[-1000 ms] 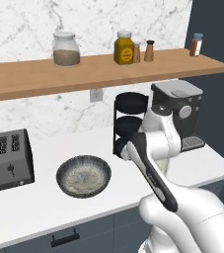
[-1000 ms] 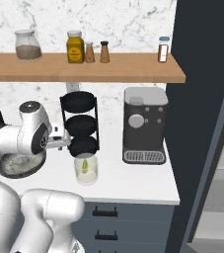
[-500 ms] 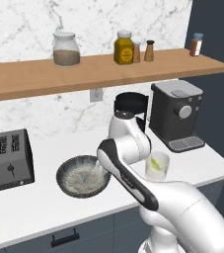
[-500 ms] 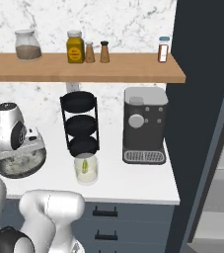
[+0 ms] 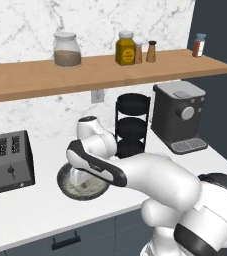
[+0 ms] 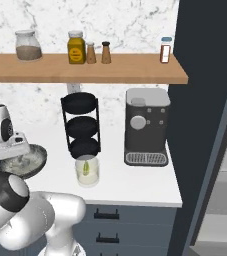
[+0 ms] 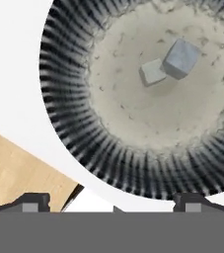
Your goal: Grab a lemon wedge from the fridge and one ice cube from the ice bowl, and put them in the glass of lemonade.
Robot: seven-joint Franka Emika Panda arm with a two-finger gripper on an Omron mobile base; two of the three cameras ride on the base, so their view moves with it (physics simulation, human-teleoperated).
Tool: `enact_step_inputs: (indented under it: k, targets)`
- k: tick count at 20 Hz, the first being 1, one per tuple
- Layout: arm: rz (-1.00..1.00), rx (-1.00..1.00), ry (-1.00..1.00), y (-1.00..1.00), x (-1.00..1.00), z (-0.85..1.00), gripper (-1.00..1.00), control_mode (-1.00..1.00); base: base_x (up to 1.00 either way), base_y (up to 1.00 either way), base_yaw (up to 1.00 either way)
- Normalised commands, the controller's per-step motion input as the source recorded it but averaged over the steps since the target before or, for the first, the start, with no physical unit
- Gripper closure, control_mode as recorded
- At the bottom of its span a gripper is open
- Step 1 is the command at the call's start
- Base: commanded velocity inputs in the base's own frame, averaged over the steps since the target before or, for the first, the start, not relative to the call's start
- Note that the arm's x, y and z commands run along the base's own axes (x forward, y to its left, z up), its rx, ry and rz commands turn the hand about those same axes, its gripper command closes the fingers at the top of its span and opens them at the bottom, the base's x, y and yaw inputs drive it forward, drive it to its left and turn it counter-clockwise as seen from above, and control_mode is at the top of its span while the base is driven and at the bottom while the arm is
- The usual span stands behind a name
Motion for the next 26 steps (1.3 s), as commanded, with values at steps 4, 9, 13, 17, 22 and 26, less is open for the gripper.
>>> enact_step_inputs:
  k: [4, 9, 13, 17, 22, 26]
  targets:
    - [-0.01, 0.00, 0.00, 0.27, 0.56, -0.95, -1.00, -1.00, 0.00, 0.00, 0.00]
    - [-0.05, 0.00, 0.00, 0.18, 0.56, -0.18, -1.00, -1.00, 0.00, 0.00, 0.00]
    - [-0.09, 0.01, 0.01, 0.16, 0.56, 0.31, -1.00, -1.00, 0.00, 0.00, 0.00]
    - [-0.05, 0.00, 0.02, 0.03, 0.30, 0.15, -1.00, -1.00, 0.00, 0.00, 0.00]
    - [-0.06, 0.00, 0.00, 0.00, 0.16, -0.63, -1.00, -1.00, 0.00, 0.00, 0.00]
    - [-0.06, 0.00, -0.03, 0.00, -0.10, -0.38, -1.00, -1.00, 0.00, 0.00, 0.00]
